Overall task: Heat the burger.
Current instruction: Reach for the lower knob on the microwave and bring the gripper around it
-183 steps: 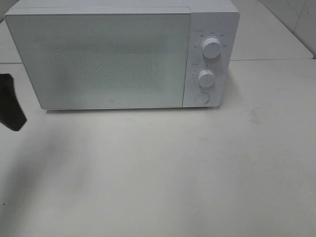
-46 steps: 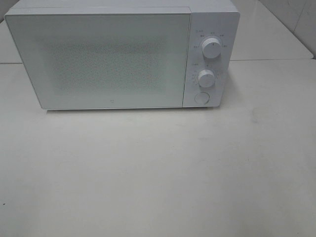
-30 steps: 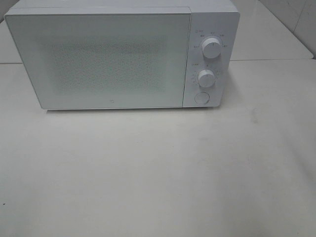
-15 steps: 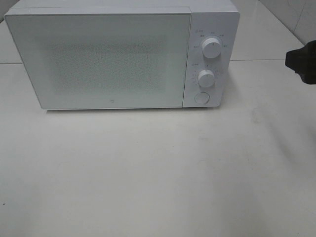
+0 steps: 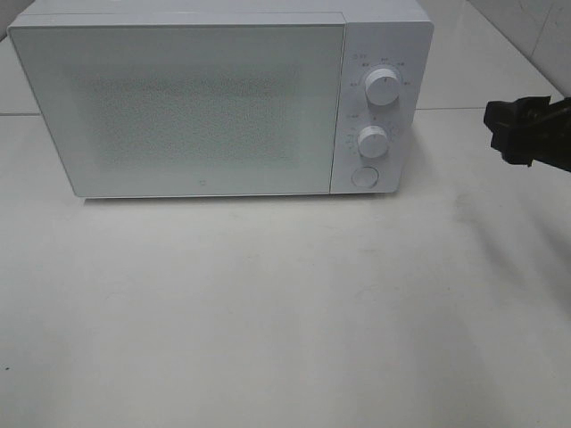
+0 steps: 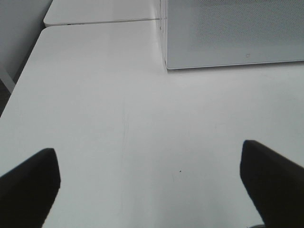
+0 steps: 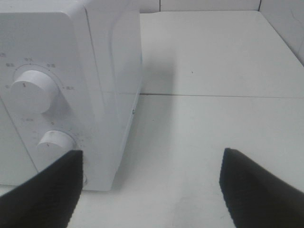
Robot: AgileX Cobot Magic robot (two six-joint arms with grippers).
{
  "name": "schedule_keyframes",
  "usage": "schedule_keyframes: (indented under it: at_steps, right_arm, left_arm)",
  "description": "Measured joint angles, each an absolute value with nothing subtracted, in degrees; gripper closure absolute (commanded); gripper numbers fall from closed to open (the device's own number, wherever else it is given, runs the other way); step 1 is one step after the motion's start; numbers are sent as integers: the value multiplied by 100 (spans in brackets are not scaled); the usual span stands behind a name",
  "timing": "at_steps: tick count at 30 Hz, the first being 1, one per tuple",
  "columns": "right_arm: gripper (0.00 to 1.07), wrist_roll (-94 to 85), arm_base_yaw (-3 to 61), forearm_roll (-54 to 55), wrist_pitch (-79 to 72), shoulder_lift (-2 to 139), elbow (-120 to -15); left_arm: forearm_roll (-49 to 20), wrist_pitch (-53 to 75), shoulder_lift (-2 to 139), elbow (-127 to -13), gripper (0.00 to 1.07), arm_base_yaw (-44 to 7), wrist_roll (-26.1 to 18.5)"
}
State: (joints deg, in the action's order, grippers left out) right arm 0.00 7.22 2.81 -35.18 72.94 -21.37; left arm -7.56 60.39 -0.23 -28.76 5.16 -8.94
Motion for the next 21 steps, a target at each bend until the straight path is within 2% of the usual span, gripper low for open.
schedule_keyframes:
  at_steps: [5,9,11,12,21]
  right_arm:
    - [31,-435,1020,1094,-4142,7523,-1948]
    - [31,-1203,1639,1914,-4864,7855,-1839]
    - [31,-1318,1753,2074,-4973,7924,-1839]
    - [31,-1558,2034,2378,-5248,8084,-1839]
    - [31,-1799,3060,3289,-6383,8703,-1845]
  left_arm:
    - [-756,6039,-23,-2876,9,516,-894]
    - [-756,6039,-23,-2876,9,516,-894]
    - [-756,6039,-23,-2876,9,516,-894]
    - [-756,6039,-23,-2876,9,516,-894]
    - [-756,6039,-23,-2876,9,516,-894]
